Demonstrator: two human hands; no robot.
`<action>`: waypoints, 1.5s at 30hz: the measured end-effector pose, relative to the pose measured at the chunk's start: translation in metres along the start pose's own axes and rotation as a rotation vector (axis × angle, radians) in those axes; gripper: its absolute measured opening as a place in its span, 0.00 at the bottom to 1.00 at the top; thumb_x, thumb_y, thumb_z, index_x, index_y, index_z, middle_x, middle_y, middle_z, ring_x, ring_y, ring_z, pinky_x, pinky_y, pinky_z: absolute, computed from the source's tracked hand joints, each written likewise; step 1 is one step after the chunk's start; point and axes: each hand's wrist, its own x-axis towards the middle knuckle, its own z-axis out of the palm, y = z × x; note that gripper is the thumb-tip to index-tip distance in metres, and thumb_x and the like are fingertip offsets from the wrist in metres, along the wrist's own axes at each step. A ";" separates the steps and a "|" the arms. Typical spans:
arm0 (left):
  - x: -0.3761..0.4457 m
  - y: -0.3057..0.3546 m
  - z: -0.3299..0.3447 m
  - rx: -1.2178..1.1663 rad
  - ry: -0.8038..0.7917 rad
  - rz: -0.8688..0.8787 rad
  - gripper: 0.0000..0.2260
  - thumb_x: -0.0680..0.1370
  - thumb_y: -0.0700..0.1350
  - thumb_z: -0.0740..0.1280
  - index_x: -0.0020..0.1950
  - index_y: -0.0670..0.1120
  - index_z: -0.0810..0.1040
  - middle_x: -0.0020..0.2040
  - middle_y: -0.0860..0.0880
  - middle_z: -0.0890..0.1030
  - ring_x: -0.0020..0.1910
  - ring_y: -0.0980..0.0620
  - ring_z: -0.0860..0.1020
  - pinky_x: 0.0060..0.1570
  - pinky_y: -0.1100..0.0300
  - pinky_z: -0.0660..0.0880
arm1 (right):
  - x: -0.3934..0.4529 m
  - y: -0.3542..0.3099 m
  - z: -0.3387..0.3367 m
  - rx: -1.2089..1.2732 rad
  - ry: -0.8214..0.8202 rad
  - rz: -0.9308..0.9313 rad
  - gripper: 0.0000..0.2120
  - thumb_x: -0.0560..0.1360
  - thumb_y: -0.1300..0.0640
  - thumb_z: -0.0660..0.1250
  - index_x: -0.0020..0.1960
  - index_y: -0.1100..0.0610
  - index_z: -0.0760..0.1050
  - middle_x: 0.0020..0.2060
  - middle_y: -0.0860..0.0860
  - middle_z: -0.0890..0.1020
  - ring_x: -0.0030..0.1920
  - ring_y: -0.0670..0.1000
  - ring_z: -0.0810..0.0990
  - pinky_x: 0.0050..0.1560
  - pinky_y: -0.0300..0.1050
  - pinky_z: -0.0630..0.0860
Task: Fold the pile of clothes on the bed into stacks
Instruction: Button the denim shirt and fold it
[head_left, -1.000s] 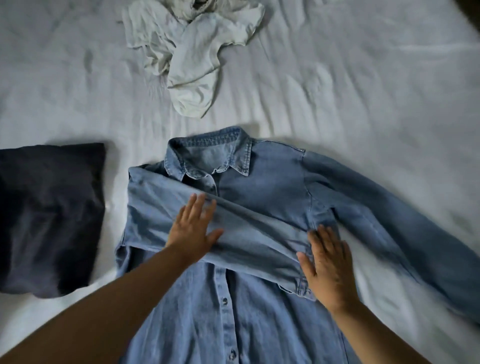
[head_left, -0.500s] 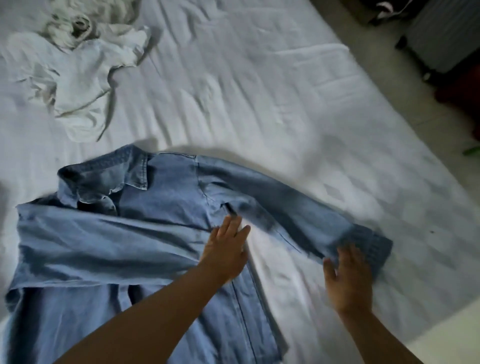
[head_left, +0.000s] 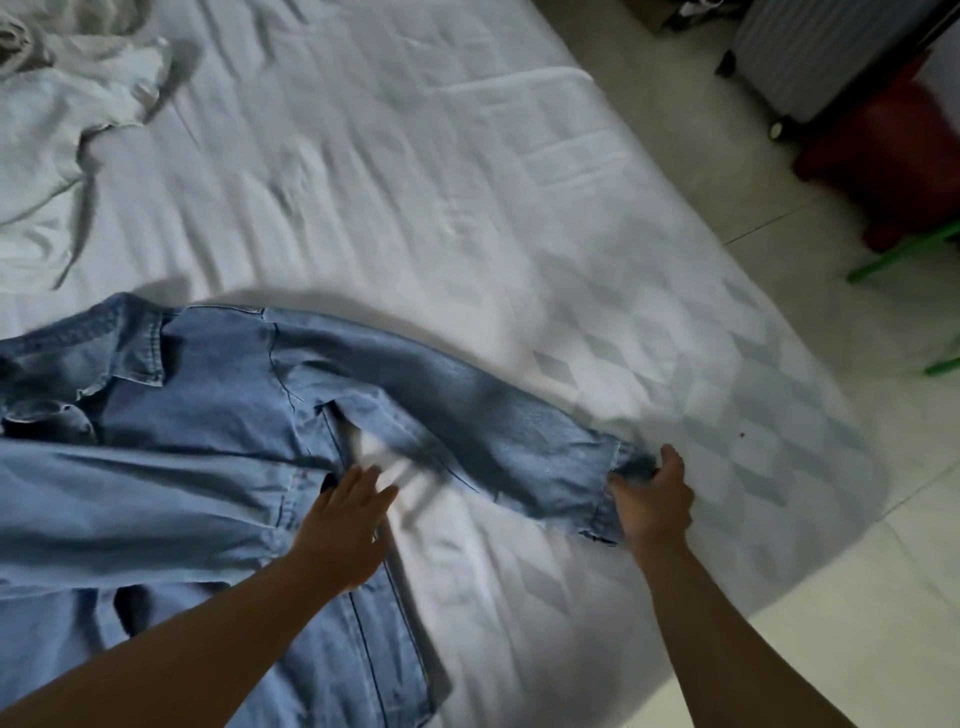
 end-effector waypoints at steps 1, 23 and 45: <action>-0.001 -0.002 0.000 0.017 -0.019 0.007 0.27 0.79 0.55 0.48 0.78 0.52 0.49 0.78 0.48 0.44 0.76 0.49 0.41 0.73 0.55 0.47 | 0.000 -0.007 -0.002 0.100 -0.052 0.045 0.21 0.66 0.60 0.73 0.58 0.59 0.75 0.47 0.60 0.81 0.49 0.60 0.80 0.54 0.57 0.75; -0.185 -0.189 -0.075 -2.063 0.199 -0.175 0.32 0.75 0.67 0.49 0.46 0.43 0.81 0.38 0.43 0.83 0.36 0.48 0.82 0.36 0.55 0.77 | -0.381 -0.222 0.092 -0.160 -0.396 -1.528 0.02 0.71 0.62 0.66 0.43 0.59 0.76 0.37 0.57 0.80 0.38 0.60 0.78 0.38 0.50 0.72; -0.218 -0.316 0.094 -1.117 0.142 -0.733 0.07 0.75 0.32 0.60 0.42 0.42 0.75 0.34 0.42 0.75 0.31 0.46 0.74 0.29 0.61 0.72 | -0.300 -0.159 0.183 -0.794 -0.323 -1.180 0.04 0.61 0.59 0.66 0.34 0.57 0.79 0.38 0.56 0.81 0.37 0.58 0.82 0.34 0.45 0.77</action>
